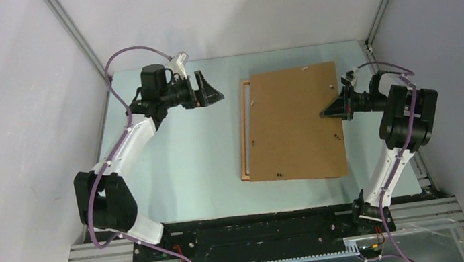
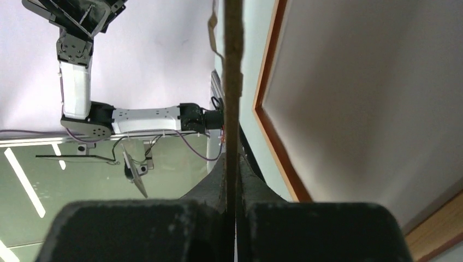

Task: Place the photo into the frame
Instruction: Place the photo frame item in the photo frame.

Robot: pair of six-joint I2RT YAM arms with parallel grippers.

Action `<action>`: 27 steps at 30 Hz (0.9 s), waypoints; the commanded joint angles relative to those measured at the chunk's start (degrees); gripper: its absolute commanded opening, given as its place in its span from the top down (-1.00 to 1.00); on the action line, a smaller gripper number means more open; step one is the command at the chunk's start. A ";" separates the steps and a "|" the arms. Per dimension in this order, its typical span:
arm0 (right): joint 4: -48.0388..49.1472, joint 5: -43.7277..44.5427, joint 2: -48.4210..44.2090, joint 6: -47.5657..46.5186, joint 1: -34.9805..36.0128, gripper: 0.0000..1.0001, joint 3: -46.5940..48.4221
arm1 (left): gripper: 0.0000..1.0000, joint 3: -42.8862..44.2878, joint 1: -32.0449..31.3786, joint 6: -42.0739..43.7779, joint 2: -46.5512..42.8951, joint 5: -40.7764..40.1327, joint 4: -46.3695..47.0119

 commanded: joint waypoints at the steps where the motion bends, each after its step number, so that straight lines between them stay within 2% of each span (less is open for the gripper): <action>1: -17.73 -2.87 1.21 -14.75 -1.74 1.00 2.63 | -0.99 2.50 0.18 4.88 -1.63 -2.74 -3.05; 13: 6.46 3.46 -3.33 10.68 -0.64 1.00 0.17 | -0.99 4.40 0.17 4.26 0.54 -3.19 -4.14; 27: 13.65 3.29 -1.44 21.05 3.70 1.00 4.06 | -0.99 4.46 0.15 3.99 0.78 -2.55 -4.68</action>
